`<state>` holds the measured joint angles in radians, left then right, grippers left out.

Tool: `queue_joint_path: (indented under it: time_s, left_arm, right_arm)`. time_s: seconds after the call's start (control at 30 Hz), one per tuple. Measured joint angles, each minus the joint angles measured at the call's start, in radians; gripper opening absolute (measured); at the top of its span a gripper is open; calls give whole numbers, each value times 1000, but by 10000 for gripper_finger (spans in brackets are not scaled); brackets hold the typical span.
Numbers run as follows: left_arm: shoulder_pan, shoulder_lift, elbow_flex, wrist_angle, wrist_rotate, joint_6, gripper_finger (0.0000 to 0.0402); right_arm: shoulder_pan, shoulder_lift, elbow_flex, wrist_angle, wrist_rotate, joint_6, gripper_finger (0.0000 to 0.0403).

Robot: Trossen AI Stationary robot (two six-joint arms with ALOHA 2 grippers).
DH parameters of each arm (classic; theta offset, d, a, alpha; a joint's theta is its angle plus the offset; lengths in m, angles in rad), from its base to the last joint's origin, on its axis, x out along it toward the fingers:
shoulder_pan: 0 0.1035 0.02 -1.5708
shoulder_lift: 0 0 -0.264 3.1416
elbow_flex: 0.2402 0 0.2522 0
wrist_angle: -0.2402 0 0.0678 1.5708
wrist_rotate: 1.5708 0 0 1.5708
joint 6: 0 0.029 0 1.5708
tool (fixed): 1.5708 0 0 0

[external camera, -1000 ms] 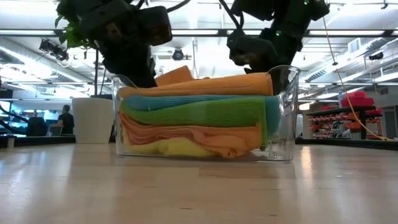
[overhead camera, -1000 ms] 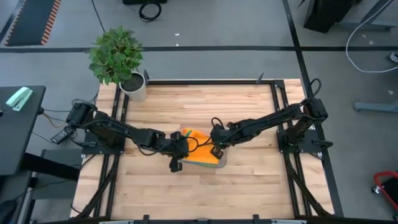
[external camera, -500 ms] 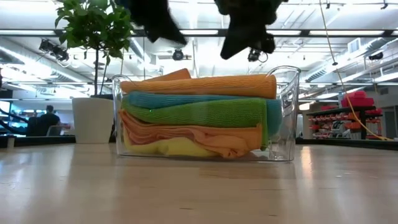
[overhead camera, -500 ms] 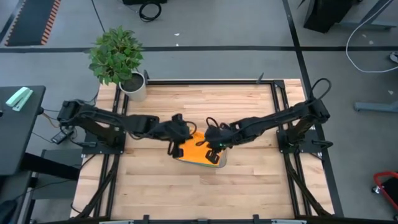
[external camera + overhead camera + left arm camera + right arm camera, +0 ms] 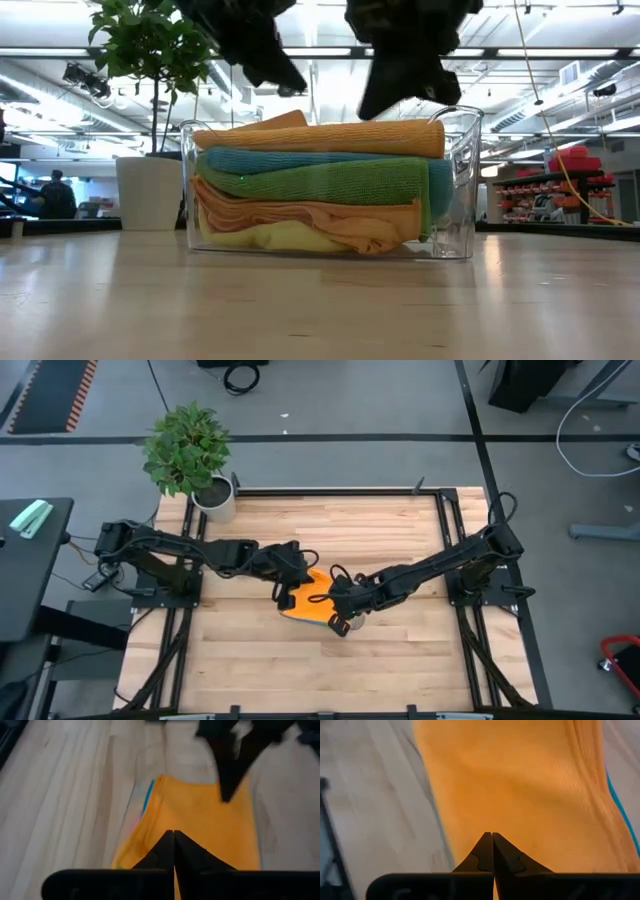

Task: Fold microfiber towels
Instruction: Put the stacked microfiber cloths into the transparent bin

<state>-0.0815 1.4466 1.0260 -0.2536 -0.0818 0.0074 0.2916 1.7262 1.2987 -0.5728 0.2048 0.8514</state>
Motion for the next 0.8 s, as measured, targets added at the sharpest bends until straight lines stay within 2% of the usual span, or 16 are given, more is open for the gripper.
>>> queue_joint_path:
  time_s: [0.2,0.4,0.8]
  left_arm:
    - [-3,64,1,-5,72,36,7]
    - [38,138,0,-42,2,13,11]
    - [70,209,0,-146,-4,-108,5]
  right_arm:
    - [18,63,-1,20,-10,37,1]
    - [43,71,-1,19,-18,64,1]
    - [78,95,0,-3,-35,78,2]
